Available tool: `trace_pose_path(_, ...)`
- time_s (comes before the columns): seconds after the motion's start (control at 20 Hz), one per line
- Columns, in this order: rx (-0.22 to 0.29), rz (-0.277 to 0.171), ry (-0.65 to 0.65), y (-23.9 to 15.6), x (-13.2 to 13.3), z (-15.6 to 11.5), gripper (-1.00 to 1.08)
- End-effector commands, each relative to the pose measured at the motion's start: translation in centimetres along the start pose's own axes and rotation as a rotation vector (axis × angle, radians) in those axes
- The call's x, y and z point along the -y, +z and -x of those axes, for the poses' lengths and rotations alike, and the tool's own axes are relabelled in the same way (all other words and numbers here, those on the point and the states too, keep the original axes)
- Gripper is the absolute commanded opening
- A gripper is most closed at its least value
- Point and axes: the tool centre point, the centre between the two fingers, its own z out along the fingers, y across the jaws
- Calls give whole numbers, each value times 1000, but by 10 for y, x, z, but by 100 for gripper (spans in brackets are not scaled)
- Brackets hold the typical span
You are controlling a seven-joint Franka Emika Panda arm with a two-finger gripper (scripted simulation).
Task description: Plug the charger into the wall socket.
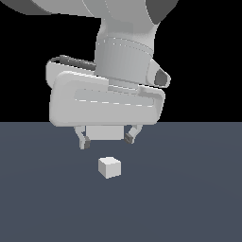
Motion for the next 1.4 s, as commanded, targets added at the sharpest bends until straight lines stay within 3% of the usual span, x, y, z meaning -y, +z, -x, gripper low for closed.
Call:
trace_pose_path(0.0, 0, 0, 0, 2, 0, 1, 100)
trace_pose_path(0.85, 1, 1, -3, 47, 0, 19, 100)
trace_pose_path(0.9, 1, 1, -3, 47, 0, 19, -100)
trace_pose_path(1.35, 1, 1, -3, 47, 0, 19, -100)
